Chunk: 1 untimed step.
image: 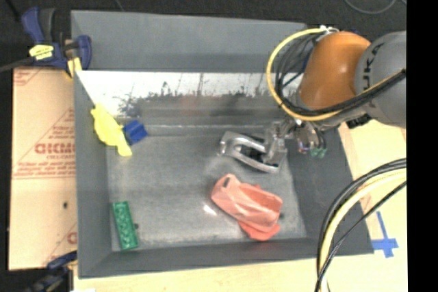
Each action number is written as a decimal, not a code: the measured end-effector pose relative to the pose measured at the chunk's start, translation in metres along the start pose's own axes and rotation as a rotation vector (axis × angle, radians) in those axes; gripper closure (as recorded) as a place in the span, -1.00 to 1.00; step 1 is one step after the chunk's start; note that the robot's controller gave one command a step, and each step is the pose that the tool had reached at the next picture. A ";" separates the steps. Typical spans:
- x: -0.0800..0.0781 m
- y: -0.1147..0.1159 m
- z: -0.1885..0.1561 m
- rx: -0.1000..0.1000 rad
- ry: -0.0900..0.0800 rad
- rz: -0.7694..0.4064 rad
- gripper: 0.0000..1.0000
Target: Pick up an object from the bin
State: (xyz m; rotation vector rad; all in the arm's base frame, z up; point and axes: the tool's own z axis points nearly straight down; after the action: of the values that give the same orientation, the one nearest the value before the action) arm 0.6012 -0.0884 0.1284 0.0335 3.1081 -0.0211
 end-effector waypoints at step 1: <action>-0.024 0.005 -0.026 -0.001 -0.005 0.011 -1.00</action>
Offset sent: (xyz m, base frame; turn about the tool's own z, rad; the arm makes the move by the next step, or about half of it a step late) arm 0.0000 0.0000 0.0000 0.0000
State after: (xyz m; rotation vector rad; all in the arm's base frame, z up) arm 0.6243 -0.0838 0.1552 0.0510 3.1029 -0.0199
